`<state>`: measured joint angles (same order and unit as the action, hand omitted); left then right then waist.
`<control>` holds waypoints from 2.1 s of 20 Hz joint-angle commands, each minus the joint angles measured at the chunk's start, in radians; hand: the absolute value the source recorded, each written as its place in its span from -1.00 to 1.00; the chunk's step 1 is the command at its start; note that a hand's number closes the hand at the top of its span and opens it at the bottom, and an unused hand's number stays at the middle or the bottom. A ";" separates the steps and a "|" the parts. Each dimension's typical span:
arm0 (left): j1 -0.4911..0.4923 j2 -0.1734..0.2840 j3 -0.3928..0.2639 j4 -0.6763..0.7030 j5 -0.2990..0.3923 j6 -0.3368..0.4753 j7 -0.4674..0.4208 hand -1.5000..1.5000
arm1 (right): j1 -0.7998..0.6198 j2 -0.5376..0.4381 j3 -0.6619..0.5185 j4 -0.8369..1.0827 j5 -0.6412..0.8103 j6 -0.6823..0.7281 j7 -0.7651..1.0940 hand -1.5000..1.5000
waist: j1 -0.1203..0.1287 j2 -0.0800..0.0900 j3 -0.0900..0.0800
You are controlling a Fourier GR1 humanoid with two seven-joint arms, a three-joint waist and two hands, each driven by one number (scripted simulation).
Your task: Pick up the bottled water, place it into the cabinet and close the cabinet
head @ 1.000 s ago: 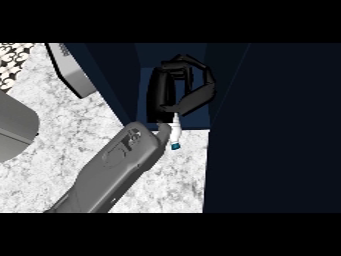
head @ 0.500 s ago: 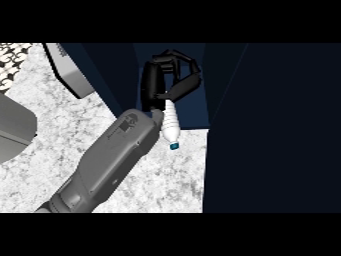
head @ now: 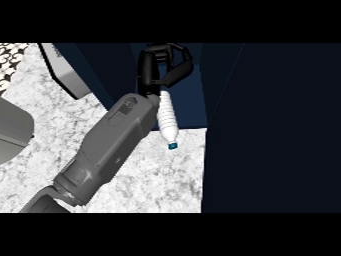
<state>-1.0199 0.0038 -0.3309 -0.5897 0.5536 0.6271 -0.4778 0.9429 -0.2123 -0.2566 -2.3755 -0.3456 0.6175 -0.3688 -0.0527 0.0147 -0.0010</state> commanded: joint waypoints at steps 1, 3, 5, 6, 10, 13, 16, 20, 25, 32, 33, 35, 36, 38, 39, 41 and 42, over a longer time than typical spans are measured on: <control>-0.073 0.010 0.013 0.151 -0.041 -0.025 -0.030 1.00 | -0.015 0.024 0.022 -0.037 -0.058 -0.001 0.016 -1.00 | 0.000 0.001 0.001; -0.101 0.024 -0.005 0.199 -0.068 -0.030 -0.003 -1.00 | 0.016 0.006 -0.010 -0.097 -0.116 -0.010 0.044 -1.00 | -0.002 0.001 0.000; -0.122 -0.003 -0.002 0.252 -0.070 -0.023 -0.035 -1.00 | -0.024 0.006 -0.001 -0.012 -0.077 0.022 0.004 -1.00 | -0.009 0.003 0.001; -0.138 0.009 0.008 0.283 -0.082 -0.047 -0.043 -1.00 | -0.015 -0.003 -0.014 -0.035 -0.101 0.013 0.022 -1.00 | -0.009 0.006 0.000; -0.153 -0.003 -0.014 0.324 -0.078 -0.009 -0.042 -1.00 | -0.071 0.003 0.016 -0.038 -0.064 -0.018 0.062 -1.00 | -0.020 0.009 0.000; -0.198 -0.003 0.039 0.378 -0.077 -0.036 -0.049 -1.00 | -0.078 0.006 0.005 -0.042 -0.074 -0.023 0.062 -1.00 | -0.011 0.009 0.000; -0.244 0.002 0.067 0.362 -0.058 -0.086 -0.004 -1.00 | -0.019 0.017 0.005 -0.074 -0.085 0.015 0.045 -1.00 | -0.006 -0.001 0.000; -0.200 -0.004 0.097 0.324 -0.036 -0.133 -0.127 -1.00 | -0.058 0.001 0.001 -0.079 -0.105 -0.019 0.092 -1.00 | 0.006 0.002 -0.001; -0.153 -0.004 0.118 0.241 0.004 -0.276 -0.158 -1.00 | -0.061 0.008 0.000 -0.115 -0.109 -0.058 0.130 -1.00 | 0.031 -0.008 -0.001; -0.032 -0.004 0.000 0.060 0.044 -0.295 -0.088 -1.00 | -0.041 0.029 0.028 -0.113 -0.073 -0.019 0.117 -1.00 | 0.039 -0.019 0.000; -0.044 -0.004 0.003 0.032 0.056 -0.283 -0.057 -1.00 | -0.059 0.024 0.004 -0.076 -0.088 -0.010 0.103 -1.00 | 0.039 -0.019 0.001; -0.010 -0.004 -0.013 -0.038 0.047 -0.278 -0.029 -1.00 | -0.072 -0.003 -0.024 -0.086 -0.138 -0.028 0.139 -1.00 | 0.055 -0.022 0.000; 0.024 0.000 0.005 -0.037 0.027 -0.295 -0.062 -1.00 | -0.055 -0.008 -0.015 -0.133 -0.143 -0.037 0.174 -1.00 | 0.059 -0.020 0.000; 0.083 0.004 -0.017 -0.126 0.034 -0.313 -0.013 -1.00 | -0.039 0.041 0.027 -0.141 -0.085 -0.042 0.156 -1.00 | 0.063 -0.024 0.000; 0.143 -0.004 -0.107 -0.216 0.062 -0.234 -0.016 -1.00 | -0.048 0.039 0.046 -0.113 -0.079 -0.024 0.146 -1.00 | 0.056 -0.026 0.000; 0.173 -0.004 -0.098 -0.263 0.047 -0.244 0.000 -1.00 | -0.047 0.045 0.055 -0.163 -0.092 -0.059 0.176 -1.00 | 0.063 -0.024 0.000; 0.236 -0.004 -0.119 -0.336 0.034 -0.241 0.004 -1.00 | -0.009 0.020 0.004 -0.133 -0.109 -0.016 0.135 -1.00 | 0.072 -0.031 0.000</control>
<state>-0.9058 0.0009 -0.3936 -0.7655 0.5956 0.3688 -0.4971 0.8824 -0.1861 -0.2202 -2.3773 -0.3892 0.6059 -0.2777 0.0050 -0.0100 -0.0011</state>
